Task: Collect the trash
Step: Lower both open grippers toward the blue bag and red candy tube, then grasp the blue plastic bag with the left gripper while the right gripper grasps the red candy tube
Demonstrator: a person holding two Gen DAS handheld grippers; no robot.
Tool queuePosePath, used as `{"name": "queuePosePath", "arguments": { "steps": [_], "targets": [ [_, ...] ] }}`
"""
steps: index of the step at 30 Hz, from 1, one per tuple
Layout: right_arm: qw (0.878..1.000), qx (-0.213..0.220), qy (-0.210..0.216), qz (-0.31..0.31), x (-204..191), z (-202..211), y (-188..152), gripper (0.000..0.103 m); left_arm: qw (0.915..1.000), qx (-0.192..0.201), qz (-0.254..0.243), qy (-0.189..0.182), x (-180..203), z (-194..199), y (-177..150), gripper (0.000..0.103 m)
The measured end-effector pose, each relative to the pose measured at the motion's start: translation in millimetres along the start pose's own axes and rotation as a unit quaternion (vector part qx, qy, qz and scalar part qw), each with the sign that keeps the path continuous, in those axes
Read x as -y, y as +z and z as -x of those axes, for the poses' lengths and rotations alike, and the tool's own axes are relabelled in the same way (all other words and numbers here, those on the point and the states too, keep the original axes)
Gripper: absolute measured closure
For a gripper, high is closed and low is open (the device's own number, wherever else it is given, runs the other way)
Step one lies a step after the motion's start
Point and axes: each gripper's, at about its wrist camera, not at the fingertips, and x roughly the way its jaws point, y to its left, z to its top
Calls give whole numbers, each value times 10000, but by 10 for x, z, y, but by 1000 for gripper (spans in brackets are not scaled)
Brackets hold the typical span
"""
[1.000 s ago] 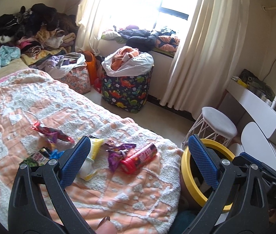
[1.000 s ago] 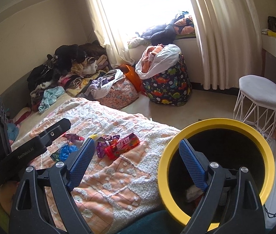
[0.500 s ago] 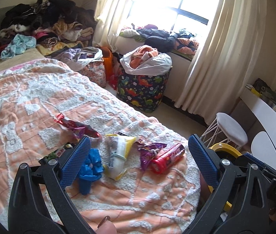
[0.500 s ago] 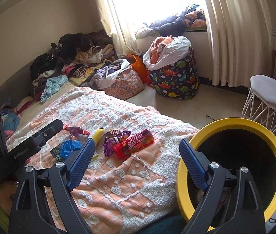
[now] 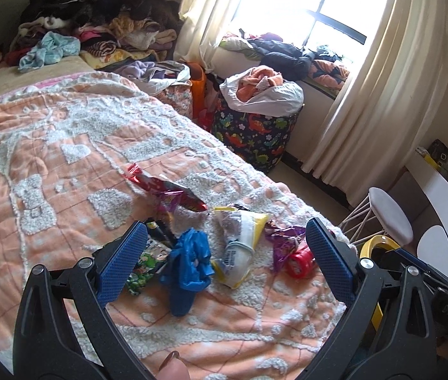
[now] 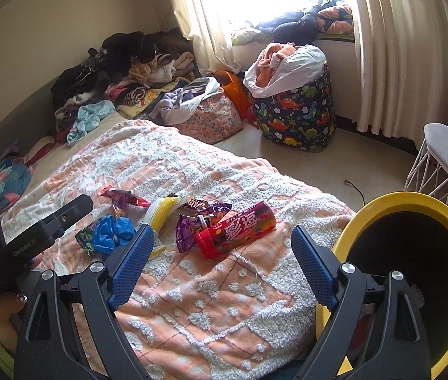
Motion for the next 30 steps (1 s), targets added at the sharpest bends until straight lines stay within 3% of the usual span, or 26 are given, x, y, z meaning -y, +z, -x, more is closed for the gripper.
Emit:
{"name": "queuePosePath", "arguments": {
  "steps": [3, 5, 9, 11, 19, 27, 30],
  "targets": [
    [10000, -67, -38, -1, 0, -95, 13, 18, 9999, -101, 87, -13, -74, -57, -20, 12],
    [9999, -109, -79, -13, 10, -155, 22, 18, 9998, -149, 119, -38, -100, -87, -32, 21],
    [9996, -214, -130, -127, 57, -278, 40, 18, 9995, -286, 68, -76, -109, -158, -68, 26],
    [9993, -246, -139, -239, 100, -332, 54, 18, 9993, -359, 26, -76, -100, -194, -91, 42],
    [9975, -426, -328, -448, 213, -597, 112, 18, 9976, -689, -95, -50, -95, -352, -216, 62],
    [9926, -892, -337, -751, 318, -984, 95, 18, 9962, -856, -105, -100, -85, -433, -299, 69],
    [9897, -1064, -249, -920, 355, -1120, 69, 27, 9955, -929, -130, -120, -69, -461, -340, 69]
  ]
}}
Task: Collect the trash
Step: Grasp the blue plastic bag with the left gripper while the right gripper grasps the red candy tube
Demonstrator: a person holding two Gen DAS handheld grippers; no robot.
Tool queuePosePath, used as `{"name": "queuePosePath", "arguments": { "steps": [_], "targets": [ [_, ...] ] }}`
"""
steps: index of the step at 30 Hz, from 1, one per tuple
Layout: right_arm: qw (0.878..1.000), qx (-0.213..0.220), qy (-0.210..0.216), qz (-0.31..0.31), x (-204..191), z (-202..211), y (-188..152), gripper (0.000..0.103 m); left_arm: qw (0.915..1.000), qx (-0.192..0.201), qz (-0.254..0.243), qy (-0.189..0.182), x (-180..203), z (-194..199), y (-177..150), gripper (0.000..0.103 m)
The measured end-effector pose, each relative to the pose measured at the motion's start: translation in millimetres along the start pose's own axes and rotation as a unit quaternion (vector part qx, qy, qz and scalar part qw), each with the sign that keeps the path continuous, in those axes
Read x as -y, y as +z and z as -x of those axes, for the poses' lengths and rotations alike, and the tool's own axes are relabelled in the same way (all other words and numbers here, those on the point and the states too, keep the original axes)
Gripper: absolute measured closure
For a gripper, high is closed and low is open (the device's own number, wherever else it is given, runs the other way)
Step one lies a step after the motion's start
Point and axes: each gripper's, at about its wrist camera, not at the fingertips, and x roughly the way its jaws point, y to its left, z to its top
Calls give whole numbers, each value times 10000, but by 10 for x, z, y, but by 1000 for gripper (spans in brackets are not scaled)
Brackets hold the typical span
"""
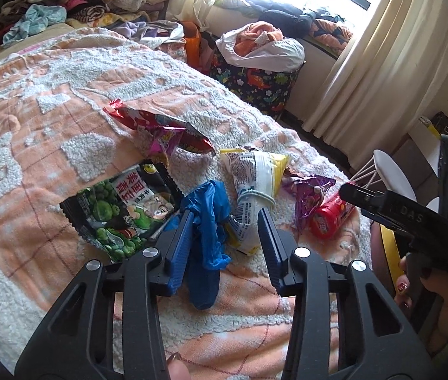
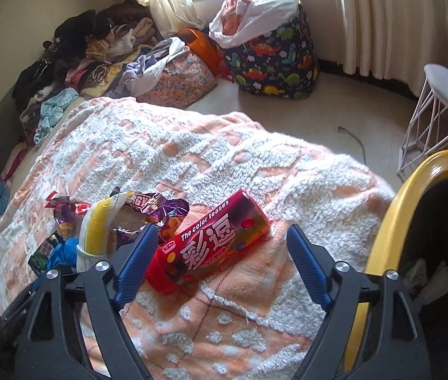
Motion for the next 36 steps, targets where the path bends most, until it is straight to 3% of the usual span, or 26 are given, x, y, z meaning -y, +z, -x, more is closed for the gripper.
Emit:
{"name": "queuePosePath", "arguments": {
  "steps": [7, 14, 26, 36],
  "targets": [
    [9993, -236, 157, -225, 49, -193, 38, 33, 9999, -103, 2, -2, 9, -43, -32, 70],
    [9995, -210, 192, -122, 100, -135, 59, 61, 9999, -114, 13, 23, 5, -27, -31, 83],
    [9975, 137, 616, 317, -65, 303, -99, 67, 10000, -8, -76, 15, 84, 111, 5, 97],
    [9951, 279, 800, 512, -157, 607, -226, 68, 9994, 299, -197, -13, 166, 331, 133, 102]
  ]
}}
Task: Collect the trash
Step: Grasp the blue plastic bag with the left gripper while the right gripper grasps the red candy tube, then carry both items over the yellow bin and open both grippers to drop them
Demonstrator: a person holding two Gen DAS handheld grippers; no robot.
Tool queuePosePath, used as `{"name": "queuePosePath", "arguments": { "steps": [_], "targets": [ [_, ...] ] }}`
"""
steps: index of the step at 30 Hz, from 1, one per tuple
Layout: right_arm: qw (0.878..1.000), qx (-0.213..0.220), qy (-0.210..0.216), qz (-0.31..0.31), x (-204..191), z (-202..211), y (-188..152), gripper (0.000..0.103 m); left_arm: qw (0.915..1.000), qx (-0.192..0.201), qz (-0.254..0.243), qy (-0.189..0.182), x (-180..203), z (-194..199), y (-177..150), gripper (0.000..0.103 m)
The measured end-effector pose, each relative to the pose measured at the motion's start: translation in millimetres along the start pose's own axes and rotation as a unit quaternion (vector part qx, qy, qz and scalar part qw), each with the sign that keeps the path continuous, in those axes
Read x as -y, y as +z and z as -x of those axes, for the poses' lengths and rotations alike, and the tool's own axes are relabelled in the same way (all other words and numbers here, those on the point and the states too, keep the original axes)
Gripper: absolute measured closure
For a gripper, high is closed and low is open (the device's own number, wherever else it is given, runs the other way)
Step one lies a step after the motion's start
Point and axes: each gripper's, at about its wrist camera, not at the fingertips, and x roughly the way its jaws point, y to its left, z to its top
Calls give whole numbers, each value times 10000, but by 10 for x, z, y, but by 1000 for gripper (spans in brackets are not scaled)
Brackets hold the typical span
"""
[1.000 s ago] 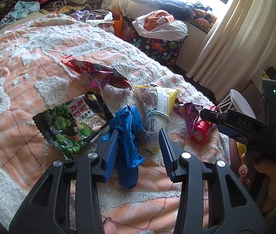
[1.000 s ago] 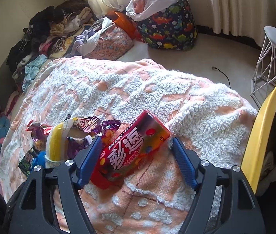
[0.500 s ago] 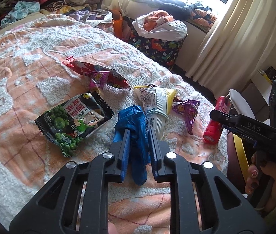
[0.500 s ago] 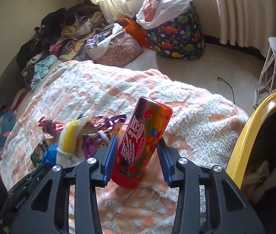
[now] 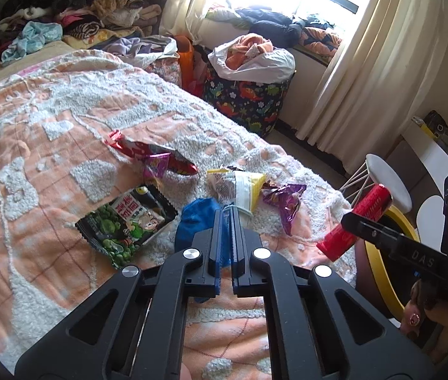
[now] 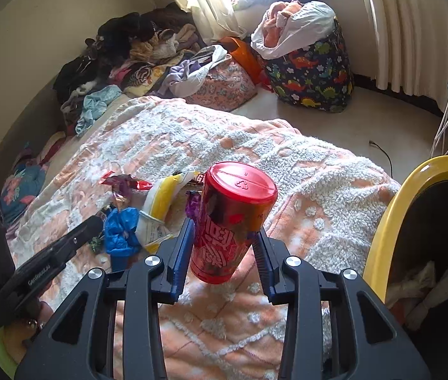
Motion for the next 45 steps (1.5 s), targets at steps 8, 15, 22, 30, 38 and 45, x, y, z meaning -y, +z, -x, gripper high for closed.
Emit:
{"name": "queuePosePath", "arguments": {
  "steps": [8, 15, 22, 30, 38, 45],
  "targets": [
    [9998, 201, 23, 3, 11, 244, -31, 68, 9996, 192, -107, -150, 146, 164, 90, 102],
    [9992, 382, 8, -95, 106, 446, -70, 68, 9991, 211, -310, -174, 314, 211, 75, 103],
    [9983, 552, -26, -200, 218, 640, -110, 68, 9983, 82, -221, 534, 201, 103, -24, 69],
    [9968, 664, -132, -436, 409, 817, -193, 68, 9947, -265, -190, 972, 29, -156, -135, 67],
    [9948, 795, -221, -592, 566, 1013, -286, 68, 9947, -365, -113, 959, 52, -209, -155, 96],
    [9932, 913, -240, -682, 682, 1165, -331, 68, 9982, -49, -314, 516, 379, 12, -9, 96]
  ]
}}
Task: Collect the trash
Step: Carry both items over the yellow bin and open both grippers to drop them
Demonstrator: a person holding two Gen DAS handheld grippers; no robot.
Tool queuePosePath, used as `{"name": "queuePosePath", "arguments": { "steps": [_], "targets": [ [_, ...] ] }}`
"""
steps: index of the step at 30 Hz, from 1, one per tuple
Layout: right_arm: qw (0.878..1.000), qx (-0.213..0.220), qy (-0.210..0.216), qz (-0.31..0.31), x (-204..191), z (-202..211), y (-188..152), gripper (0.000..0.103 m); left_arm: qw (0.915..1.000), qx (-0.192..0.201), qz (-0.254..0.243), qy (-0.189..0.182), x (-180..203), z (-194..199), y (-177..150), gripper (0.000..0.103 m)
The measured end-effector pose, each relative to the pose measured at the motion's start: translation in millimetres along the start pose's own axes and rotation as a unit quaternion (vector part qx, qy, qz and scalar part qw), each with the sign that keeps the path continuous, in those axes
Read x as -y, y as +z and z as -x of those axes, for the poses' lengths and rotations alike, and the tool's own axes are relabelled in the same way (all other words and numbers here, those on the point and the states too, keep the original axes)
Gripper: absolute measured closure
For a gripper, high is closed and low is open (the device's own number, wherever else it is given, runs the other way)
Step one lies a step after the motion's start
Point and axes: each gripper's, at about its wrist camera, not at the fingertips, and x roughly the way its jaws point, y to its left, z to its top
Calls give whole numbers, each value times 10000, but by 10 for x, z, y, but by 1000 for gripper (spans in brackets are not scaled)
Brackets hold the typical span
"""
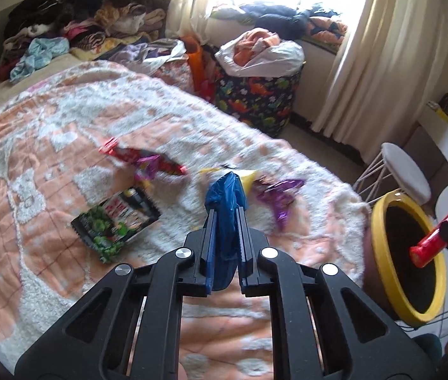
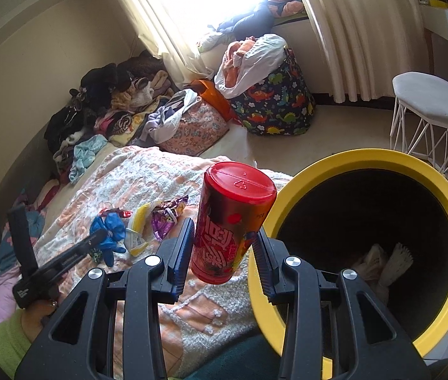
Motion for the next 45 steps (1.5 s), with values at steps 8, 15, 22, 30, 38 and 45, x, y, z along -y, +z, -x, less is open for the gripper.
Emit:
{"name": "queuePosePath", "arguments": {
  "steps": [8, 15, 22, 30, 38, 45],
  "targets": [
    [9998, 139, -74, -111, 154, 158, 0, 68, 9972, 223, -382, -600, 553, 157, 167, 96],
    [9991, 267, -195, -256, 320, 295, 3, 68, 9923, 186, -734, -985, 995, 152, 167, 96],
    [9975, 431, -340, -436, 571, 475, 12, 68, 9867, 82, -1039, -1247, 1343, 130, 78, 96],
    [9956, 510, -467, -635, 815, 589, -15, 68, 9787, -79, -1389, -1512, 1700, 107, -69, 96],
    [9938, 551, -556, -792, 1003, 649, -32, 68, 9681, -286, -1747, -1773, 2006, 61, -258, 96],
    [9931, 516, -629, -849, 1084, 642, -49, 68, 9567, -534, -2019, -2026, 2211, -29, -456, 96]
  ]
}}
